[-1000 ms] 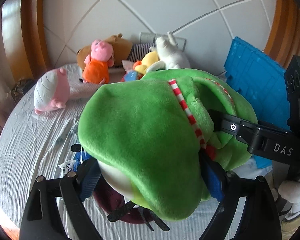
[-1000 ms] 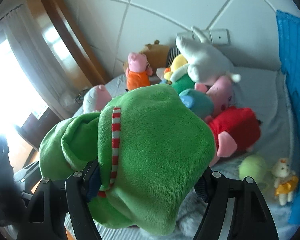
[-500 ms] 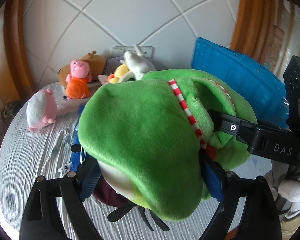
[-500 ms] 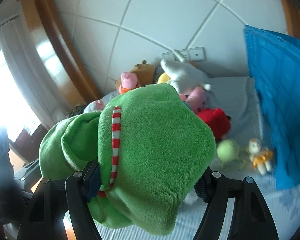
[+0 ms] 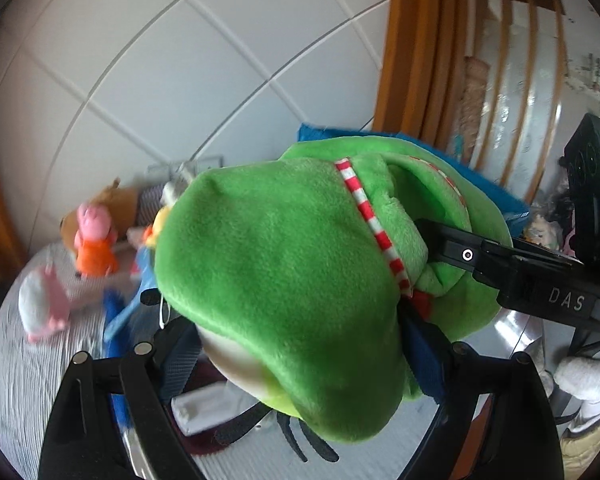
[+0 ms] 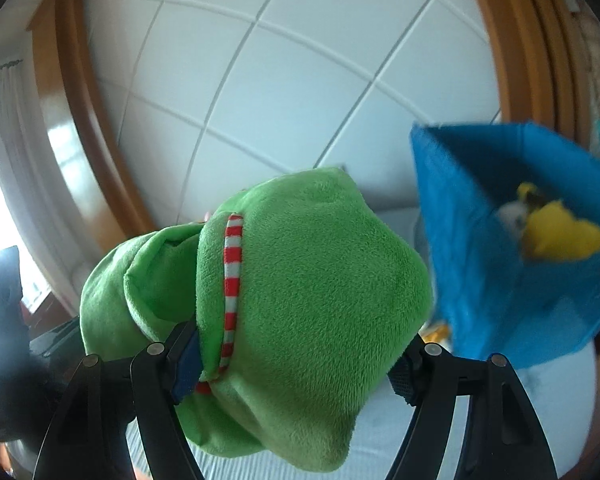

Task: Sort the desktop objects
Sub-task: 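Lift the green dinosaur with both tools and carry it over the blue bin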

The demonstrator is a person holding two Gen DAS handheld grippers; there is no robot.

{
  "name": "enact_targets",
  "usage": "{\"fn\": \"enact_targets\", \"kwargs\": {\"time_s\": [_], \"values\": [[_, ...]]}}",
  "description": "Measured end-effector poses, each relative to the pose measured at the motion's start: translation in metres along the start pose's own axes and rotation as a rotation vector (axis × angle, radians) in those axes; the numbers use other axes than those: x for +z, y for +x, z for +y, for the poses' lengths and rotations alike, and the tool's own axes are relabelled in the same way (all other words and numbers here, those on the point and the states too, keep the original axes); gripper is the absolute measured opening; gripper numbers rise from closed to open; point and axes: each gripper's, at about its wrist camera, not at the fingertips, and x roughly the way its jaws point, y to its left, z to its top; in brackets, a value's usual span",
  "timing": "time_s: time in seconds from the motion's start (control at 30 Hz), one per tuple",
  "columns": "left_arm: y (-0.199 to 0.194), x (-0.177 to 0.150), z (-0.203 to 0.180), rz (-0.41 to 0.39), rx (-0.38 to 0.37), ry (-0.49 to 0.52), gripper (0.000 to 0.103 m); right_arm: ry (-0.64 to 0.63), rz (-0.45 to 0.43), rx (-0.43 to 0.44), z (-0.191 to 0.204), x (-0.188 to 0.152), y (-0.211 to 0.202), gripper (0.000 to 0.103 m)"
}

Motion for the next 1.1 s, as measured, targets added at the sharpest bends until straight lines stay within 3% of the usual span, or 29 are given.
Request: {"fn": "enact_targets", "kwargs": {"time_s": [0.33, 0.57, 0.87, 1.1], "values": [[0.042, 0.117, -0.078, -0.053, -0.073, 0.080, 0.090, 0.007, -0.135, -0.063, -0.075, 0.101, -0.048, 0.074], [0.142, 0.184, -0.158, -0.038, -0.102, 0.083, 0.090, 0.009, -0.130, -0.106, -0.193, 0.171, -0.043, 0.074], [0.297, 0.256, -0.217, 0.055, -0.062, 0.046, 0.091, 0.042, -0.027, -0.059, -0.353, 0.247, 0.038, 0.074], [0.414, 0.282, -0.218, 0.234, 0.000, 0.013, 0.092, 0.098, 0.098, -0.036, -0.436, 0.271, 0.131, 0.074]]}}
